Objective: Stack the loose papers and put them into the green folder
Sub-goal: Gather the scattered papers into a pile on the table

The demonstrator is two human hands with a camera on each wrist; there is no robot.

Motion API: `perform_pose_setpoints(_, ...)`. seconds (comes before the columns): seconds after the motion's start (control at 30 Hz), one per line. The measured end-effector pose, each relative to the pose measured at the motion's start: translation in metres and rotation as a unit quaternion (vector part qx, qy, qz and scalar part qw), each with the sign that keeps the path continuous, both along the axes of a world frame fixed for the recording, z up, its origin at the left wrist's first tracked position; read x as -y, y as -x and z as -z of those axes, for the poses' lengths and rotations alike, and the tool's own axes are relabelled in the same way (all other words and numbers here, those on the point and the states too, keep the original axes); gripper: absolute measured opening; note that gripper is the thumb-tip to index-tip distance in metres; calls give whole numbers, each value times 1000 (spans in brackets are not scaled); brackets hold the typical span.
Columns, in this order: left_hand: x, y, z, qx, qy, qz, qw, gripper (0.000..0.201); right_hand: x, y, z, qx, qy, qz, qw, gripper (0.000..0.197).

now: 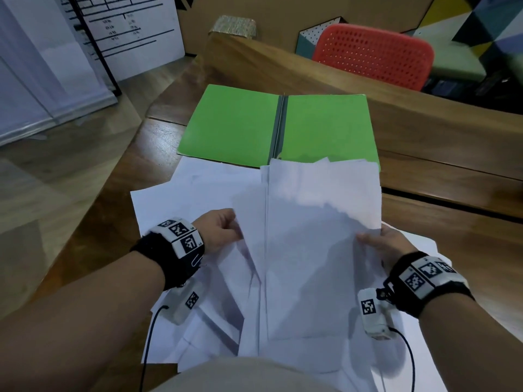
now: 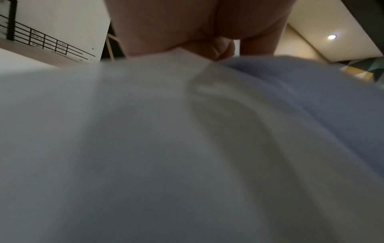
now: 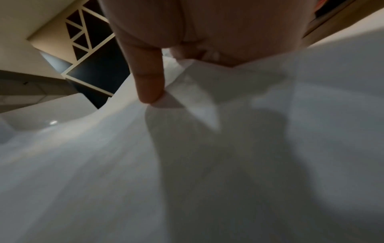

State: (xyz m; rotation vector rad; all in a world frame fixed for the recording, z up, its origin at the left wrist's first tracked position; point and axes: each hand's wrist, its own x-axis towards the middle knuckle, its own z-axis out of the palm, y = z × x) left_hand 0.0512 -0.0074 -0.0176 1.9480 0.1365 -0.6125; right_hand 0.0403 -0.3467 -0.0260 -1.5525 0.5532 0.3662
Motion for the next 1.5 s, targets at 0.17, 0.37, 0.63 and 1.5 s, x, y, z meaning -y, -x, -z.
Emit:
perform_pose_setpoints(0.17,4,2,-15,65,-60,-18,996,16,-13,-6,-4,-28,107,-33,993,9)
perform_pose_setpoints(0.37,-22,-5,1,45,-148,-108,982,50,10,6,4,-28,180,20,983,5)
perform_pose_setpoints(0.63,-11,0,3,48,-50,-57,996,18,-7,11,-4,-78,86,-41,992,34)
perform_pose_setpoints(1.5,-8,-10,-13,-35,75,-260,962,22,-1,7,-8,-55,-54,3,997,10)
